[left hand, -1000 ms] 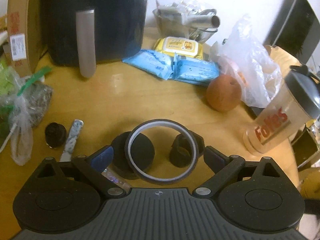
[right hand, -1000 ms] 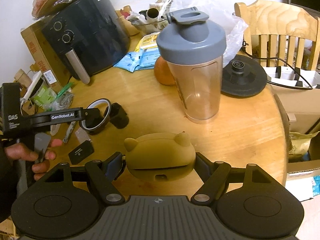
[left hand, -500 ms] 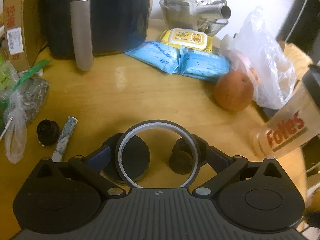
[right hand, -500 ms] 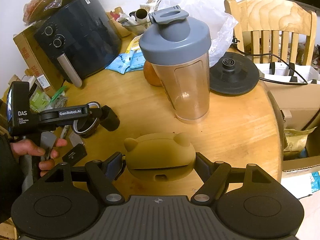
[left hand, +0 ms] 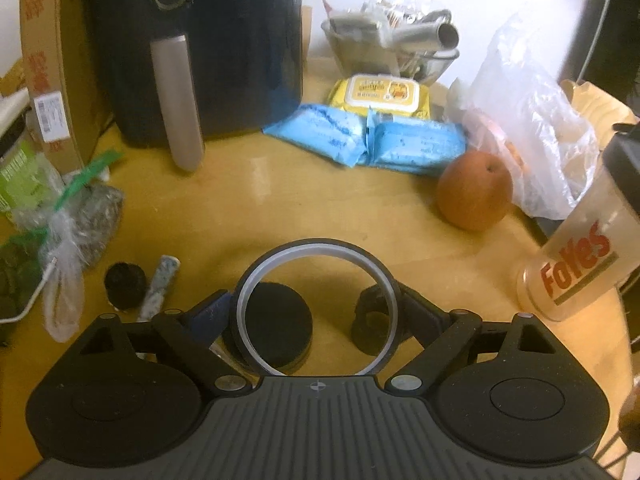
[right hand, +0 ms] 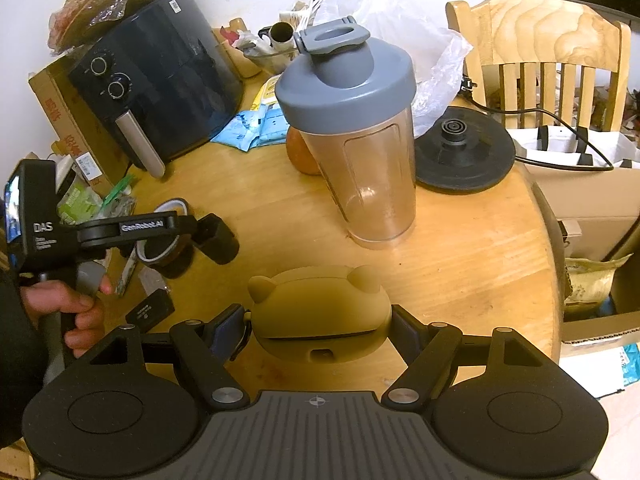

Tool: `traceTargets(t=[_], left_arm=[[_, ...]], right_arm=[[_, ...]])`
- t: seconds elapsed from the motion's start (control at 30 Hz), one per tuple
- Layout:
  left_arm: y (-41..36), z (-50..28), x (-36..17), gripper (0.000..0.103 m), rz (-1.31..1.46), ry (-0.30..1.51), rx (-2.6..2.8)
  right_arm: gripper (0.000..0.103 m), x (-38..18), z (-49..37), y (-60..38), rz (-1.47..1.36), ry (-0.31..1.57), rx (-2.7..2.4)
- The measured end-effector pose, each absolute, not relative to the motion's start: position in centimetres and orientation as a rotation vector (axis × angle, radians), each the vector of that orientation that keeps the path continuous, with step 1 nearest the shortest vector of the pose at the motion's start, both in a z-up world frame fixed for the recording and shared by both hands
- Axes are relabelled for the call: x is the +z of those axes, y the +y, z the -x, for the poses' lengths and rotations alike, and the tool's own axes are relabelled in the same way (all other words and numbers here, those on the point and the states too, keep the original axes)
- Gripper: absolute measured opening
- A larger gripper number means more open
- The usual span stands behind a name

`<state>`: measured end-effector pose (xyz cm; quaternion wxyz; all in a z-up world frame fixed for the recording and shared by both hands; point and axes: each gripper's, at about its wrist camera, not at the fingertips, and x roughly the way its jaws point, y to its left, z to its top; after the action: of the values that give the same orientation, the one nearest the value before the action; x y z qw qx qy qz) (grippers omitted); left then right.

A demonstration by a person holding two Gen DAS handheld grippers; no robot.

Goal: Organize rigid objects
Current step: 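Grasp and lift the black-and-clear tape ring with the left tool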

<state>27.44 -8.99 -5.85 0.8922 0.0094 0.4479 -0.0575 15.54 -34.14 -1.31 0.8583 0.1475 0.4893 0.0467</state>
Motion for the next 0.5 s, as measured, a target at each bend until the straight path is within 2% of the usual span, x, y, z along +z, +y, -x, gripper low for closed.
traceTargets(t=[0.5], left_arm=[[-7.2, -23.0, -1.7, 0.092, -0.138, 0.809, -0.115]], right_arm=[[0.079, -0.4, -15.7, -32.2, -0.276, 1.011, 0.158]])
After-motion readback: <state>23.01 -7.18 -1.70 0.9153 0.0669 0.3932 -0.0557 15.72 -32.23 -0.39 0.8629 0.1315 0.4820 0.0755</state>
